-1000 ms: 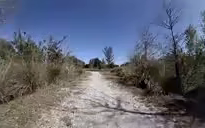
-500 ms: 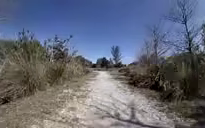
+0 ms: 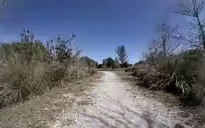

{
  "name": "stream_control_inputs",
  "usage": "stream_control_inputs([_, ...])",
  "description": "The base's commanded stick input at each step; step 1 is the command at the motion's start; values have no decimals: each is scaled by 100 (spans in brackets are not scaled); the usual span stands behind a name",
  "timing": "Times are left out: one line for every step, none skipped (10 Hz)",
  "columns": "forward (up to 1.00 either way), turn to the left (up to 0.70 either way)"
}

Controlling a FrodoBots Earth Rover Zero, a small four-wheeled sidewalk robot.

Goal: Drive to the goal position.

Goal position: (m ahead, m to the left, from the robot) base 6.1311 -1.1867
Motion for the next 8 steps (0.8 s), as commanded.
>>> stream_control_inputs([70,-11])
stream_control_inputs([70,-6])
stream_control_inputs([70,-16])
stream_control_inputs([70,-20])
stream_control_inputs([70,-20])
stream_control_inputs([70,-2])
stream_control_inputs([70,0])
stream_control_inputs([70,0])
